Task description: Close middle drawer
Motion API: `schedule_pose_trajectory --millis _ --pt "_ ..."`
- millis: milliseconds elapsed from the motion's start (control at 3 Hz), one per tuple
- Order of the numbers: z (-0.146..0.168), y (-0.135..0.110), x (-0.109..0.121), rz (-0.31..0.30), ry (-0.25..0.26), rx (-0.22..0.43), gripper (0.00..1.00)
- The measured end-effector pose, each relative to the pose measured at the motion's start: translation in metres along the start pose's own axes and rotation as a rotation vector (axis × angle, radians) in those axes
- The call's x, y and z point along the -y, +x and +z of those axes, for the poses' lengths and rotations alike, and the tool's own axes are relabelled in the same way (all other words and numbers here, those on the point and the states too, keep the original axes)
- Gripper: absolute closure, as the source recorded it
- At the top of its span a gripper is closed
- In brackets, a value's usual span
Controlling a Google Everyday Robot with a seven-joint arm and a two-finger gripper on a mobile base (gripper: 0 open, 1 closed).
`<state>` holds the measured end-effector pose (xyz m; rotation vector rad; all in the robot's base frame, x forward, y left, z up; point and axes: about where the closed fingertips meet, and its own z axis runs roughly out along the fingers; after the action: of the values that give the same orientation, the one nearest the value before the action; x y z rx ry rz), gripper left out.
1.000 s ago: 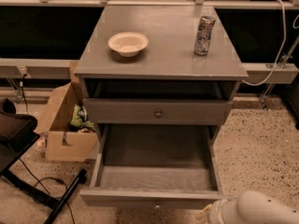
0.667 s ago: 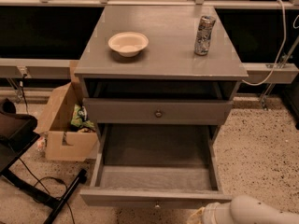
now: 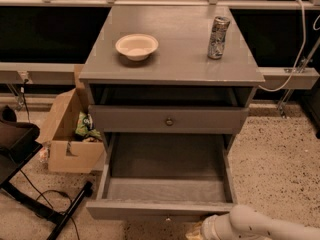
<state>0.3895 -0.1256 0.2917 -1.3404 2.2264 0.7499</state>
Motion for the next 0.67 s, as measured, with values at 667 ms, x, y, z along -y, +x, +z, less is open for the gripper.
schedule_pose_trajectory --millis 667 --pt "0.008 -0.014 0.017 -0.028 0.002 0.006 1.00"
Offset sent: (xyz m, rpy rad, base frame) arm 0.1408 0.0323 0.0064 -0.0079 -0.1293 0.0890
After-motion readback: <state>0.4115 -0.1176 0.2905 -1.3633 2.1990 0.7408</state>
